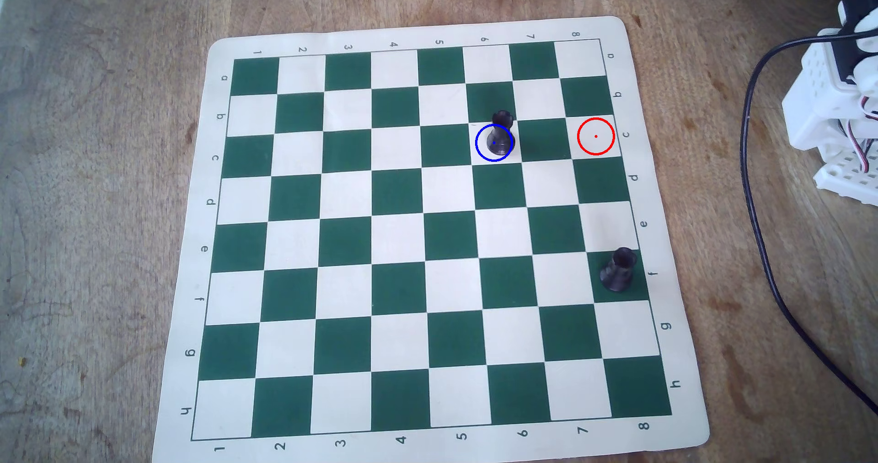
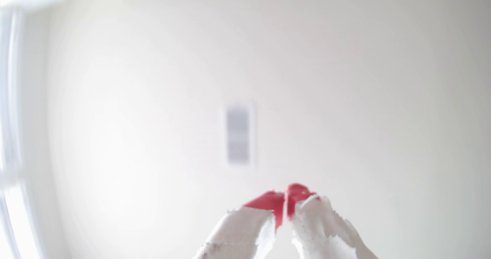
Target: Move the chess piece from red to blue
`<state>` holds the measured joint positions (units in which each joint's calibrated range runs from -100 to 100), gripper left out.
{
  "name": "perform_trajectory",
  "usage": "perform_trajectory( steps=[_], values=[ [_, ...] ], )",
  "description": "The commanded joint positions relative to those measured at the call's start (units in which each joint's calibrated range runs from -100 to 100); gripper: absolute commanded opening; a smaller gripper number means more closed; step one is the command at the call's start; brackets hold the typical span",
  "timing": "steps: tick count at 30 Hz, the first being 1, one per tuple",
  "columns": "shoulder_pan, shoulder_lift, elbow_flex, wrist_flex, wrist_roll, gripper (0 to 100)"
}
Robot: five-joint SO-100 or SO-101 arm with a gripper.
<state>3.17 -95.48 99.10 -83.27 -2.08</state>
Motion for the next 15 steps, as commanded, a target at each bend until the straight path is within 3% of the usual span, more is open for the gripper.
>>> perform_trajectory(
  steps=[1,5,15],
  values=[
    [-1.57,-0.36,0.90,-13.38,1.86,0],
    [-1.65,-0.28,0.90,-16.57,7.13,0],
    [-1.65,-0.28,0.90,-16.49,7.13,0]
  ],
)
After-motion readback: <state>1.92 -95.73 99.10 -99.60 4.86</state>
